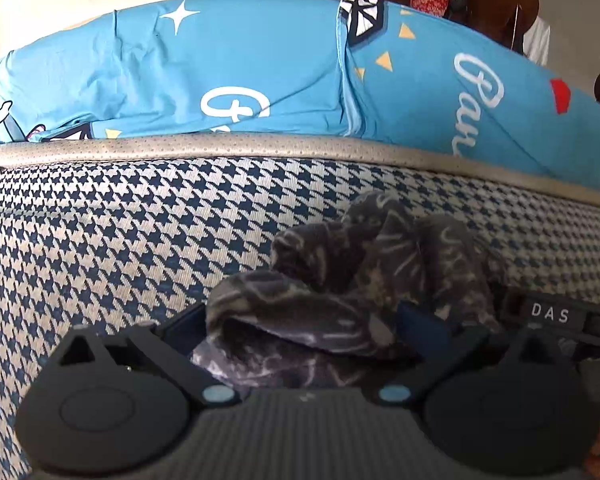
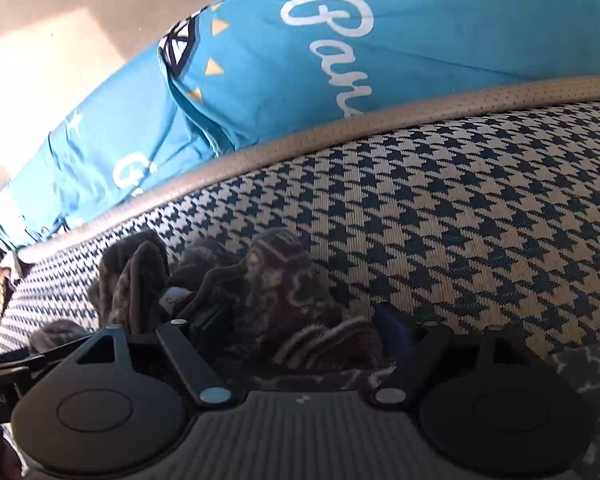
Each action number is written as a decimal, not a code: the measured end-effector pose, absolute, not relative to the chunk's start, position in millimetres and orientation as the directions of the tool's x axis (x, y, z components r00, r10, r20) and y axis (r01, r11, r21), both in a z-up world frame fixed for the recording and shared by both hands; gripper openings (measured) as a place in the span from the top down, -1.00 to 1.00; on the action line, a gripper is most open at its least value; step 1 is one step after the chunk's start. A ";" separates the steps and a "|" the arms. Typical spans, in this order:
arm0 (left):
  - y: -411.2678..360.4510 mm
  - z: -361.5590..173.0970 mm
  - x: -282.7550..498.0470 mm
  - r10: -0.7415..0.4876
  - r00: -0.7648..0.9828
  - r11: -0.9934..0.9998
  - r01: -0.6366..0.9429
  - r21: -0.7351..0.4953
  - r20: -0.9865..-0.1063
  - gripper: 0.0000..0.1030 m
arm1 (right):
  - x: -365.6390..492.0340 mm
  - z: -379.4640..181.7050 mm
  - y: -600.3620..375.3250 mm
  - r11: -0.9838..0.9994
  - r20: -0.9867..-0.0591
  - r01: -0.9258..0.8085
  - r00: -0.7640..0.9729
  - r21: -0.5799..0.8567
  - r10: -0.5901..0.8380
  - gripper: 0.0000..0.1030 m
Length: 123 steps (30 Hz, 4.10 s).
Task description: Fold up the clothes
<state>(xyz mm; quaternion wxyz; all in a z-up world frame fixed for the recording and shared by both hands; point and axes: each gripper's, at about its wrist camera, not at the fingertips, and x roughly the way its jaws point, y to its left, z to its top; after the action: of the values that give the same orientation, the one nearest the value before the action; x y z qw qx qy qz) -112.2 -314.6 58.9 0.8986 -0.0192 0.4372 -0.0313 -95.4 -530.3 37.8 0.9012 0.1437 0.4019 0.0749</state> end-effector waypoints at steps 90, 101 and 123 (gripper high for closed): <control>-282.2 80.8 -98.2 0.187 0.672 0.967 -0.253 0.016 -0.717 -1.00 | -79.8 89.6 -483.8 0.919 -0.424 -0.132 0.856 0.372 0.294 0.71; -275.7 82.6 -93.6 0.245 0.664 0.949 -0.314 0.034 -0.707 -1.00 | -52.2 90.6 -458.0 0.911 -0.323 -0.202 0.889 0.359 0.324 0.69; -268.4 79.4 -92.7 0.234 0.637 0.944 -0.329 0.015 -0.734 -1.00 | -32.7 53.7 -531.4 0.912 -0.504 0.029 0.840 0.410 0.200 0.02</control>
<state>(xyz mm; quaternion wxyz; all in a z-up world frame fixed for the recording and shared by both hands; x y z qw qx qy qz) -92.7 -268.4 79.4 0.9028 -0.0601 0.3962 0.1560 -32.7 -531.4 53.7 0.9369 0.2052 0.2792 0.0457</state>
